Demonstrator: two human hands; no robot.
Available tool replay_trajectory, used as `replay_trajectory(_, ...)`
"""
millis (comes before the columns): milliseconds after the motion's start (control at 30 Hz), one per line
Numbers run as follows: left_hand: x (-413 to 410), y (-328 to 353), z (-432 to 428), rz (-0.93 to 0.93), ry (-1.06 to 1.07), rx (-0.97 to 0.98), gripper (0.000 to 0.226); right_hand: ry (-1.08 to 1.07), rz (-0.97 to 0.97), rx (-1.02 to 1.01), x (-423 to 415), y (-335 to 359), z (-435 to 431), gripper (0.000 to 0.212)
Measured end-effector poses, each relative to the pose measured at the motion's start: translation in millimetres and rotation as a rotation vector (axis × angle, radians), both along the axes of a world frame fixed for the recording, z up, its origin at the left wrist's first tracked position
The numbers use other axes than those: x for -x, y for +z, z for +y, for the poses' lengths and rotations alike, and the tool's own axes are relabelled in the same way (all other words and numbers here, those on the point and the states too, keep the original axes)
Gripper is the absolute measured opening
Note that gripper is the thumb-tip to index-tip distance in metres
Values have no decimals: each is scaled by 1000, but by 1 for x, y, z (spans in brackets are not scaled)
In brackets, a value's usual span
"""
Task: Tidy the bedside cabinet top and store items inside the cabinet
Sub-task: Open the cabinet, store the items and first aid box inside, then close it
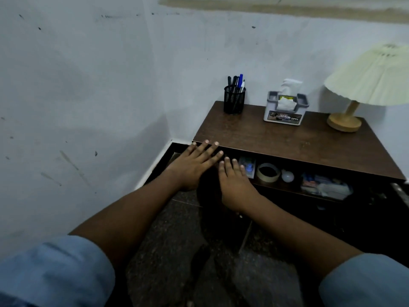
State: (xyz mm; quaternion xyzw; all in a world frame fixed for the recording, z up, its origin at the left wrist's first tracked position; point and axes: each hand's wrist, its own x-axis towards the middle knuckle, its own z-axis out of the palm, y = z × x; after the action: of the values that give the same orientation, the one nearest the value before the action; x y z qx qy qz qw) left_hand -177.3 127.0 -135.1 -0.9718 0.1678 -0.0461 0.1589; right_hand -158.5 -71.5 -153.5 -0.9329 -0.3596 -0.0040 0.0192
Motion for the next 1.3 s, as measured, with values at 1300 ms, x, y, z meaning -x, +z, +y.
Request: replay_trajectory(1300, -107, -14, -148, -84, -14, 264, 95, -277, -175, 4, -113, 12, -144, 101)
